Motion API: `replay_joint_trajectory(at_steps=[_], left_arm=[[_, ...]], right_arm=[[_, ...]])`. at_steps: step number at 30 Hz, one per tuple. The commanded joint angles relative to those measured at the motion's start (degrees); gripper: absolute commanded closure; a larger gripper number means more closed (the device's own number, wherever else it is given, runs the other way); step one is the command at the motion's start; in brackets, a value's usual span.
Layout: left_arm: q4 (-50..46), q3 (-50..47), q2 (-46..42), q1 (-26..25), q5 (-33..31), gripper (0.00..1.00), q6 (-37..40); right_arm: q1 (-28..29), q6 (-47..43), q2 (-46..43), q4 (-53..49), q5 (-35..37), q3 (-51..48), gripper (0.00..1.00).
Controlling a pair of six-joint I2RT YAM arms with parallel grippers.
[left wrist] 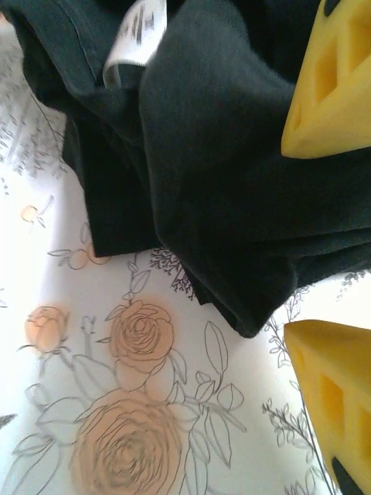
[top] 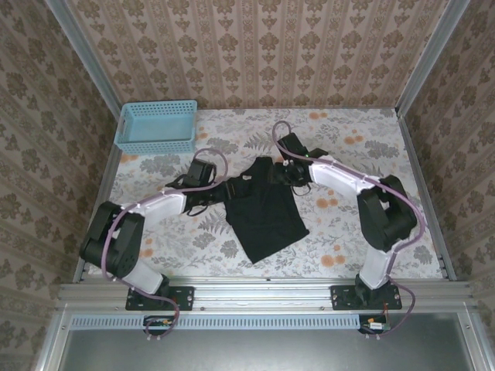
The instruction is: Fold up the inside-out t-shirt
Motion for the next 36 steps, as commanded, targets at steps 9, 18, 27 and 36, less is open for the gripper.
replay_joint_trajectory(at_steps=[9, 18, 27, 36], left_arm=[[13.3, 1.5, 8.9, -0.1, 7.9, 0.52, -5.9], [14.5, 3.3, 3.8, -0.1, 8.3, 0.91, -4.4], [14.7, 2.5, -2.4, 0.0, 8.4, 1.0, -3.8], [10.7, 3.1, -0.6, 1.4, 6.2, 0.99, -1.7]], right_arm=[[-1.0, -5.4, 14.5, -0.9, -4.5, 13.3, 0.35], [0.0, -6.5, 9.8, -1.0, -3.9, 11.9, 0.75], [-0.1, -6.4, -1.7, -0.3, -0.7, 6.1, 0.98], [0.1, -5.3, -10.8, -4.1, 3.4, 1.1, 0.98]])
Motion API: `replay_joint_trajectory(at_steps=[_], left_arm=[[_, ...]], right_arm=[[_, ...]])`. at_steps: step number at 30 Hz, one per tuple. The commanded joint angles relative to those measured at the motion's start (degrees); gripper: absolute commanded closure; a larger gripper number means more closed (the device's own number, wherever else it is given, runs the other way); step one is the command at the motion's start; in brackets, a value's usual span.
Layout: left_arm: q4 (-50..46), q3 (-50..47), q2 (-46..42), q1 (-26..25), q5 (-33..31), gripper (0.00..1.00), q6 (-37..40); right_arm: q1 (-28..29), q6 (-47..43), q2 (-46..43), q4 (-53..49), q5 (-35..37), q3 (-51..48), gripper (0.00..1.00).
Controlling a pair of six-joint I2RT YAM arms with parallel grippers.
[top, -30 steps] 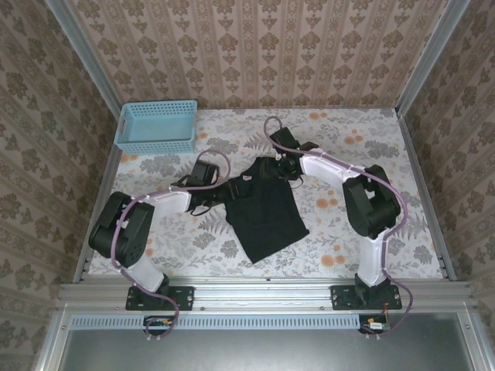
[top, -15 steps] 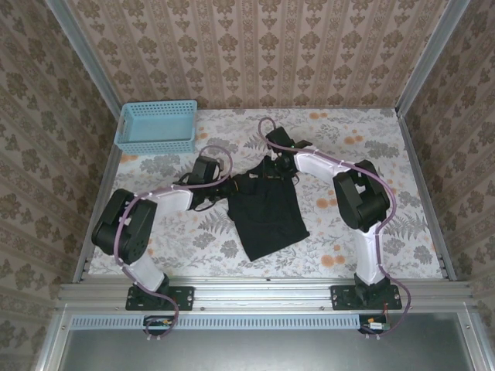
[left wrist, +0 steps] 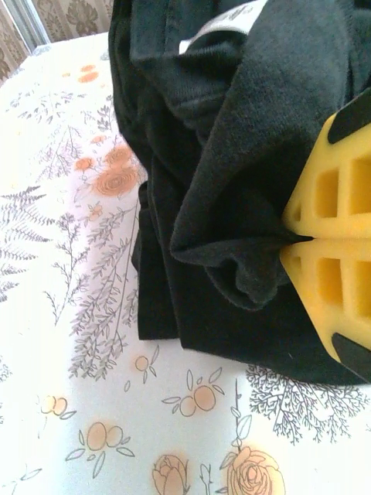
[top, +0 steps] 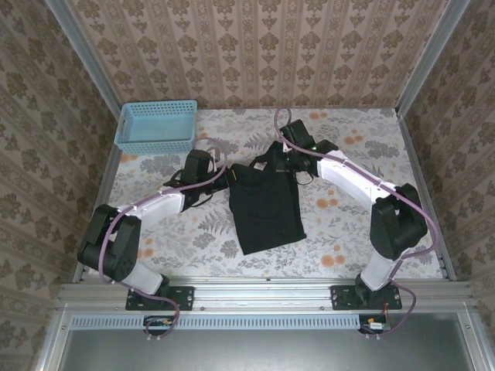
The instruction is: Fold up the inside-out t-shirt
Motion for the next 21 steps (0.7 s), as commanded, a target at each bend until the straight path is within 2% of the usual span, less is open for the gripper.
replay_joint_trajectory(at_steps=[1, 4, 8, 12, 16, 21], left_arm=[[-1.5, 2.6, 2.6, 1.1, -0.2, 0.99, 2.3], [-2.0, 5.5, 7.2, 1.4, 1.1, 0.98, 2.9], [-1.9, 9.0, 13.0, 1.4, 1.3, 0.97, 3.1], [-3.1, 12.2, 17.1, 1.4, 1.5, 0.97, 3.4], [-3.5, 12.8, 15.0, 1.4, 2.4, 0.98, 3.2], [-2.6, 10.1, 6.0, 0.8, 1.1, 1.0, 2.3]], right_arm=[[0.2, 0.8, -4.1, -2.6, 2.9, -2.8, 0.98], [-0.2, 0.8, -4.7, -2.2, 5.5, -5.0, 0.96], [-1.7, -0.1, 0.6, -5.2, 11.1, -1.6, 0.99], [-3.6, -1.2, 4.9, -4.8, 9.5, 2.0, 1.0], [-3.5, -1.6, 3.1, -7.3, 9.0, 5.0, 1.0], [-3.1, -1.7, -5.4, -8.9, 7.3, 3.3, 0.99]])
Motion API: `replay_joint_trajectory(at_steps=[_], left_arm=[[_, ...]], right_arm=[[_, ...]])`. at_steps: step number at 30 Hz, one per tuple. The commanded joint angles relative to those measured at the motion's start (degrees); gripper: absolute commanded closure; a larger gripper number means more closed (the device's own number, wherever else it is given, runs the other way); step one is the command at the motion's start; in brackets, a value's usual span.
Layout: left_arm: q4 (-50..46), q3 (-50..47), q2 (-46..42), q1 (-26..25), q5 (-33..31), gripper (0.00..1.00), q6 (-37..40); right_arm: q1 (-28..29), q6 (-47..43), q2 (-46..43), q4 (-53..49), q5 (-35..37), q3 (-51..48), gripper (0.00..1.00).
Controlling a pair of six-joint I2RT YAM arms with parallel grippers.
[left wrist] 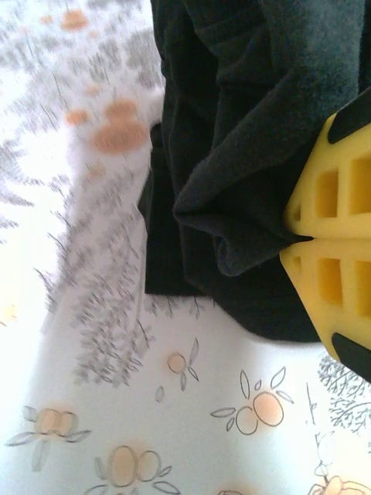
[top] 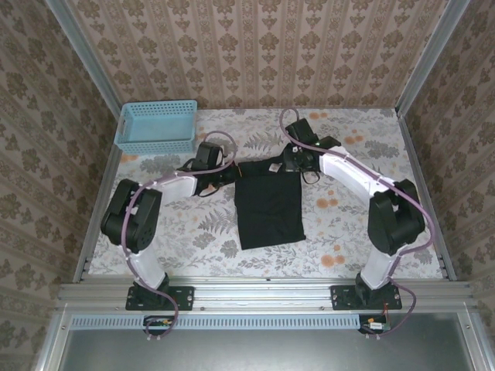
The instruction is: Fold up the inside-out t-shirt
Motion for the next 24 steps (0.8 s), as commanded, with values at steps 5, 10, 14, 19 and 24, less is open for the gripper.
replay_joint_trajectory(at_steps=[5, 10, 14, 19, 24], left_arm=[[1.5, -0.5, -6.1, -0.7, -0.3, 1.0, -0.3], [-0.5, 4.8, 3.8, -0.6, 0.4, 1.0, 1.0], [-2.2, 10.6, 12.4, -0.3, 0.3, 0.99, 2.0], [-5.2, 14.9, 14.9, -0.4, -1.5, 0.96, 3.7], [-7.5, 15.9, 14.3, -0.2, -2.4, 0.9, 4.2]], right_arm=[[0.0, 1.2, -10.8, -5.1, 2.6, -1.0, 0.98], [-0.9, 2.1, -7.3, -5.8, 6.5, -1.5, 0.98], [-2.9, 2.1, -1.6, -3.7, 8.2, -1.7, 0.98], [-4.8, 0.4, 4.9, 1.9, 6.0, -1.5, 0.89], [-5.8, -3.3, 7.1, 6.6, 2.8, 0.1, 0.7]])
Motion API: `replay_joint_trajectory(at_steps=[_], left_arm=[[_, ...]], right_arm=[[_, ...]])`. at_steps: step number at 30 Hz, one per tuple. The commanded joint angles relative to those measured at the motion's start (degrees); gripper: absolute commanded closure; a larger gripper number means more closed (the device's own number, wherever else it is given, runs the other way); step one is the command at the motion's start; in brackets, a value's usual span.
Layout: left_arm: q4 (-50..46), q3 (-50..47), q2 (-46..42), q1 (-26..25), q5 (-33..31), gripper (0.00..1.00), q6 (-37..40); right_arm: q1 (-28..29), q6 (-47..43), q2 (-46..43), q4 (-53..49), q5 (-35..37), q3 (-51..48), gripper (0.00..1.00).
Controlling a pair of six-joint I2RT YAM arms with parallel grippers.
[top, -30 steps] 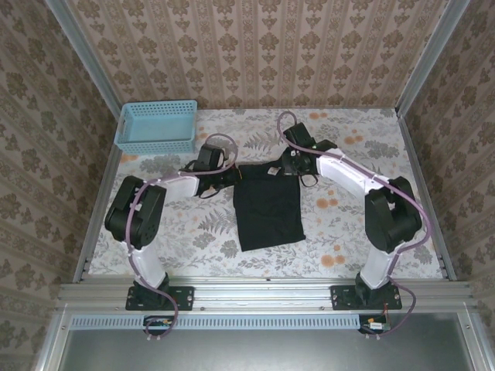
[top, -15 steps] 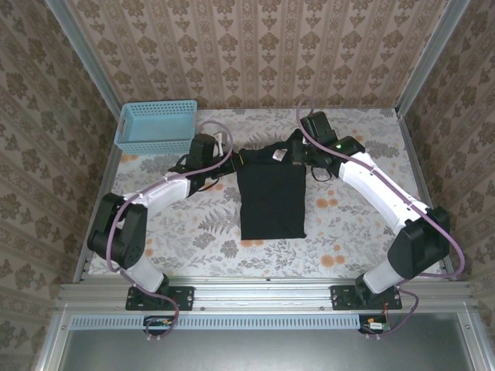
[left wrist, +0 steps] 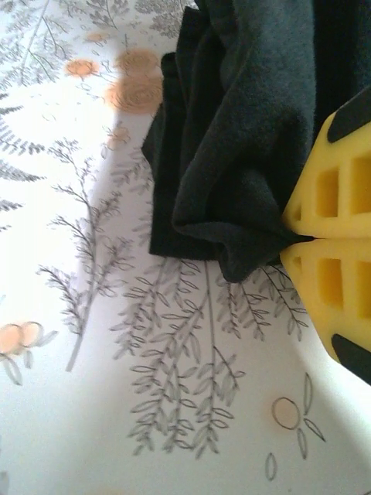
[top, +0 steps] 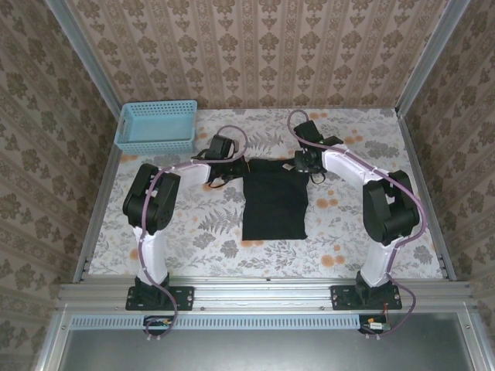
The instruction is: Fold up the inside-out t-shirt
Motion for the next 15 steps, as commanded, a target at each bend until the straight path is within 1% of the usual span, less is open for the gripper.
replay_joint_trajectory(at_steps=[1, 3, 5, 7, 11, 13, 15], left_arm=[[-3.4, 1.3, -2.0, 0.9, -2.4, 0.88, 1.9], [-4.0, 0.5, -3.1, 0.9, -3.4, 0.8, 1.9], [-5.3, 0.5, -4.0, 1.0, -4.2, 0.71, 2.9], [-6.7, 1.4, -4.5, 1.0, -4.3, 0.64, 5.0], [-9.4, 5.8, -3.5, 0.5, -2.7, 0.49, 10.2], [-11.2, 8.8, -1.4, 0.1, -2.7, 0.44, 12.3], [-12.7, 11.5, 1.0, 0.0, -2.7, 0.42, 13.2]], right_arm=[[-0.8, -3.5, 0.4, 4.3, -2.4, 1.6, 0.65], [-1.5, -3.9, 1.0, 3.1, -3.8, 2.9, 0.55], [-1.8, -3.9, 0.6, 1.8, -2.8, 2.9, 0.45], [-2.5, -3.1, -0.6, 0.4, -2.4, 1.8, 0.39], [-5.1, -0.6, -3.1, 1.2, -4.5, -1.9, 0.32], [-6.3, 0.1, -2.6, 3.2, -7.0, -2.5, 0.3], [-6.6, 0.2, -0.6, 3.7, -8.9, -1.5, 0.27]])
